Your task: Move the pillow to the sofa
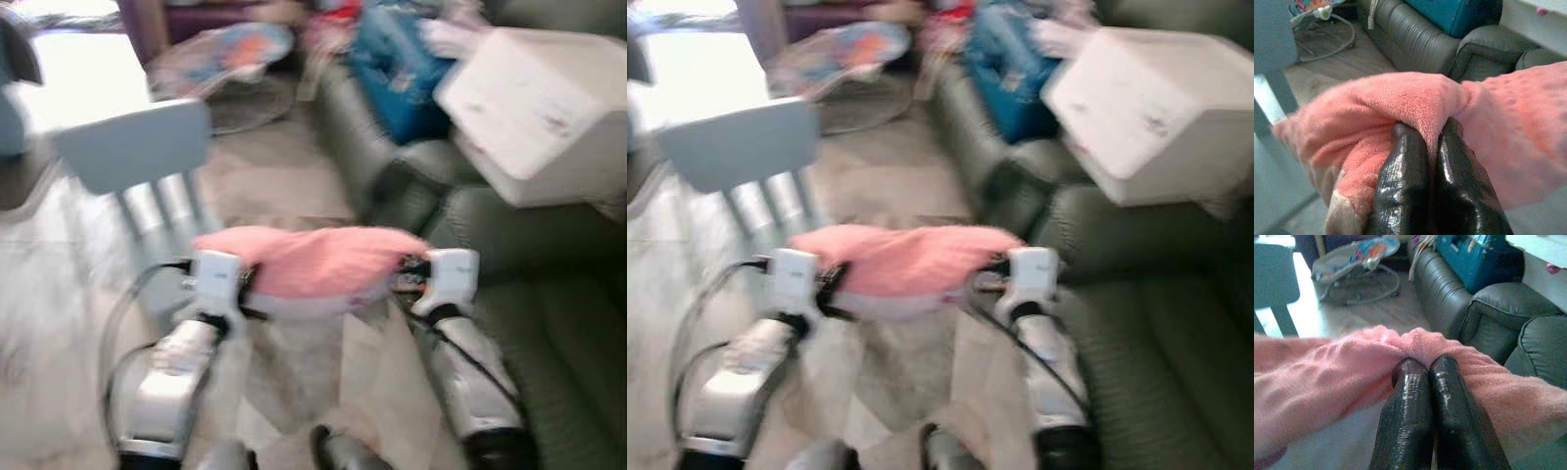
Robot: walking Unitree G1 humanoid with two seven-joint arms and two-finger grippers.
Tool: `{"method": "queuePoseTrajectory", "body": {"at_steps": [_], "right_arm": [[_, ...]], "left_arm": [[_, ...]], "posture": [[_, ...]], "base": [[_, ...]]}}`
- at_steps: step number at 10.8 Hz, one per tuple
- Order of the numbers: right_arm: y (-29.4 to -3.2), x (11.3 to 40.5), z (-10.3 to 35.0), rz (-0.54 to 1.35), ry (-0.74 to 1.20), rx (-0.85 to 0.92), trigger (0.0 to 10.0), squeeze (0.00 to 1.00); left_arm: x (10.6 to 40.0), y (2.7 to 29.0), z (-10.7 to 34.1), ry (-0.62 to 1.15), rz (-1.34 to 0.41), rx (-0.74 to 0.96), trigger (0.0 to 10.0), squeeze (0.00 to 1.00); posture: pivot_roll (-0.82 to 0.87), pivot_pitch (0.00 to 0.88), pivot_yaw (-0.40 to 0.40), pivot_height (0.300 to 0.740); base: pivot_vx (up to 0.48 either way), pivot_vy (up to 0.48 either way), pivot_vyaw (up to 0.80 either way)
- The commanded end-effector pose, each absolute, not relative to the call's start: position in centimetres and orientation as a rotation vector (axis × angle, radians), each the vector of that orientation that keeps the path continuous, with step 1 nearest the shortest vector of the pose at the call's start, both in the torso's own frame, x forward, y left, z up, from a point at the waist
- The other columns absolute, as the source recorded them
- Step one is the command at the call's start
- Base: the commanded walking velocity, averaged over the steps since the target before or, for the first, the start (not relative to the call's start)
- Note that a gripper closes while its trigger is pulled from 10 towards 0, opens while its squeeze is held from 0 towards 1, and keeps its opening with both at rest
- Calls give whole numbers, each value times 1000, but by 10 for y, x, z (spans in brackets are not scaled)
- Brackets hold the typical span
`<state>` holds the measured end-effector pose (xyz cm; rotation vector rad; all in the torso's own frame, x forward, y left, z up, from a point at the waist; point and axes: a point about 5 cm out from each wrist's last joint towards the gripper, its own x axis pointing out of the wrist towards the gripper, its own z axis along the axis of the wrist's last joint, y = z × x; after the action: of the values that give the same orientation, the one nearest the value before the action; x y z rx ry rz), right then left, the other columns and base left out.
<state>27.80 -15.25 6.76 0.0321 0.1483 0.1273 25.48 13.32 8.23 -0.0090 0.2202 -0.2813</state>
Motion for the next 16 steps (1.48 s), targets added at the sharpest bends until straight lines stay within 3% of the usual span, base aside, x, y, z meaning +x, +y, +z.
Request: {"method": "queuePoseTrajectory", "body": {"at_steps": [1,13,16], "right_arm": [[-163,279,71,93,134,14,10000,0],[-161,278,69,87,142,10,10000,0],[-161,279,69,87,143,7,10000,0]], "left_arm": [[256,122,88,192,-322,-12,10000,0],[252,114,93,117,-413,25,10000,0],[253,113,93,116,-420,18,10000,0]], "posture": [[16,86,-71,740],[17,90,-69,740],[18,91,-71,740]], "base": [[0,420,-800],[0,0,-800],[0,0,-267]]}}
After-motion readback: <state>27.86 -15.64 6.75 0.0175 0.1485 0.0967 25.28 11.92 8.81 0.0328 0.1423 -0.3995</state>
